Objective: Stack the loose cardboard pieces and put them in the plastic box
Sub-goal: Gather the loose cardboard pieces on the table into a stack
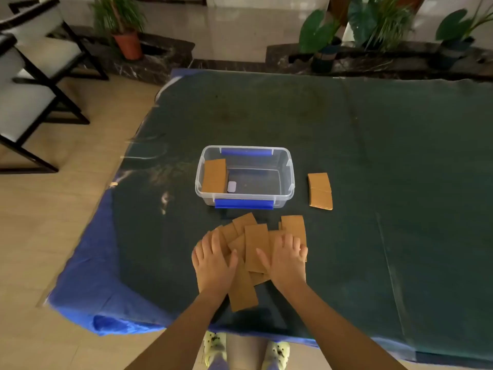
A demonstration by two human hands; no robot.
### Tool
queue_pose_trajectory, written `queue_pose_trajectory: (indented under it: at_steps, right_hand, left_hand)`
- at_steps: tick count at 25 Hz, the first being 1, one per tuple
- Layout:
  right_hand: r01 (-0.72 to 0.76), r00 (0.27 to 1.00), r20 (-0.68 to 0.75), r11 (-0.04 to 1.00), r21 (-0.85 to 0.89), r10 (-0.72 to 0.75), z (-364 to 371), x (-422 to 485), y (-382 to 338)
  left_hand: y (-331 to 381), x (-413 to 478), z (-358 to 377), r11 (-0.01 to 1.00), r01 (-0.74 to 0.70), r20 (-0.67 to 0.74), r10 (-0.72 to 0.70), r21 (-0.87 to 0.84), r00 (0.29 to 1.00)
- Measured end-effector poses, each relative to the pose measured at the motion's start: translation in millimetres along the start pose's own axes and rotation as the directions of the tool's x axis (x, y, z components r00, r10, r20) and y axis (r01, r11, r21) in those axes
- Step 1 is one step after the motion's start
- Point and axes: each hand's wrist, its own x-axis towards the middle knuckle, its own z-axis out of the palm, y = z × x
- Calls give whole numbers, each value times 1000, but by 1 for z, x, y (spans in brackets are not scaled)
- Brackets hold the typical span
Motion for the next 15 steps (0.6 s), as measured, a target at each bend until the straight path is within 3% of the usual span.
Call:
queue_pose_trajectory:
  at_steps: [3, 10, 15]
  right_hand:
    - [-41, 994, 106, 994, 98, 30, 2, 10, -14]
    - [-173, 934, 341, 970, 172, 106, 1, 26, -39]
    - [-237, 946, 277, 944, 229, 170, -5, 22, -41]
  left_hand:
    - [0, -6, -1, 987, 139, -39, -143, -82, 989]
    - [4, -24, -5, 924, 339, 167, -311, -179, 936]
    - [10, -21, -4, 891, 401, 263, -343, -211, 902]
